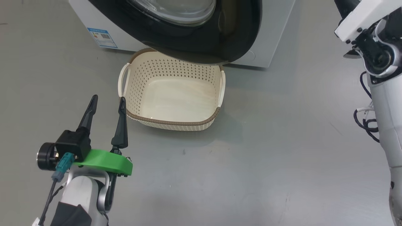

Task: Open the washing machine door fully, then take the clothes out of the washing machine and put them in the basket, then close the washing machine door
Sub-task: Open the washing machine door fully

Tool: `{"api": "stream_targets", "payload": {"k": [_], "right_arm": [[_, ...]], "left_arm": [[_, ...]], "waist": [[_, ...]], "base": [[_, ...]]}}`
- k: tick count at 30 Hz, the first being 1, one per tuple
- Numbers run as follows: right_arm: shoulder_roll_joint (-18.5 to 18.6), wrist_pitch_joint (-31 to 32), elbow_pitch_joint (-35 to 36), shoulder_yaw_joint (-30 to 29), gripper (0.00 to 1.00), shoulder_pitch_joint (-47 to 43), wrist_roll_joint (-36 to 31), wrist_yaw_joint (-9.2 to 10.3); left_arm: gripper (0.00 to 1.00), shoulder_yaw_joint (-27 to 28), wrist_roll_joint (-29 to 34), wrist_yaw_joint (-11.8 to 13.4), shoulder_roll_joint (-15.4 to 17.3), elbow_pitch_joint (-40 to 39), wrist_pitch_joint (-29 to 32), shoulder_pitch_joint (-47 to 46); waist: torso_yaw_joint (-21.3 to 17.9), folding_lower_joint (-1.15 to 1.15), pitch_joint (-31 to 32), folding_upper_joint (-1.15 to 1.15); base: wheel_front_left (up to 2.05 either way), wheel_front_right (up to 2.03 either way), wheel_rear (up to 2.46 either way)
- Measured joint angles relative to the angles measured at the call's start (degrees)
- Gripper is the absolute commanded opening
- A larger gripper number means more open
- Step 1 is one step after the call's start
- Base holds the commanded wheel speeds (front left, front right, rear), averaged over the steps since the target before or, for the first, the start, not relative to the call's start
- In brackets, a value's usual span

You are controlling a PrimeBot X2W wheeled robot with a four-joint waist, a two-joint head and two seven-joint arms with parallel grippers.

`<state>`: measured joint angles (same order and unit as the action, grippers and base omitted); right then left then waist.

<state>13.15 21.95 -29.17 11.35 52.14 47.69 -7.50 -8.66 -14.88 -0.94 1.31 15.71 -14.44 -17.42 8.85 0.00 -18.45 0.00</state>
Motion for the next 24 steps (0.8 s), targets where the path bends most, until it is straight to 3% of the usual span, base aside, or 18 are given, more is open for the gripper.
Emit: {"api": "stream_targets", "payload": {"k": [8,17,18,19,20,24], "right_arm": [[0.7,-12.2,7.1,4.2,0.00,-8.4,-6.4,0.02],[1.0,-21.6,7.7,3.7,0.00,-17.8,-9.7,0.02],[1.0,-24.2,8.4,2.5,0.04,-19.9,-9.8,0.19],[1.0,-24.2,8.4,2.5,0.73,-19.9,-9.8,0.19],[1.0,-25.6,9.0,2.0,1.00,-20.7,-10.1,0.57],[1.1,-29.0,10.5,3.4,1.00,-23.2,-13.2,0.54]], "left_arm": [[1.00,2.0,0.5,0.1,0.2,-0.1,0.0,1.9],[1.00,2.9,1.1,0.2,0.5,-0.6,0.0,2.9],[1.00,2.8,1.6,0.2,0.5,-0.6,0.0,3.1],[1.00,2.8,1.6,0.2,0.5,-0.6,0.0,3.1],[1.00,2.8,1.8,0.2,0.5,-0.6,0.0,3.3],[1.00,3.2,1.9,0.2,0.5,-1.0,0.0,4.2]], "waist": [[-2.4,0.00,2.8,0.00],[-5.0,0.00,4.4,0.00],[-5.4,0.00,4.8,0.00],[-5.4,0.00,4.8,0.00],[-5.6,0.00,5.0,0.00],[-6.2,0.00,5.4,0.00]], "base": [[0.00,0.00,0.00],[0.00,0.00,0.00],[0.00,0.00,0.00],[0.00,0.00,0.00],[0.00,0.00,0.00],[0.00,0.00,0.00]]}}
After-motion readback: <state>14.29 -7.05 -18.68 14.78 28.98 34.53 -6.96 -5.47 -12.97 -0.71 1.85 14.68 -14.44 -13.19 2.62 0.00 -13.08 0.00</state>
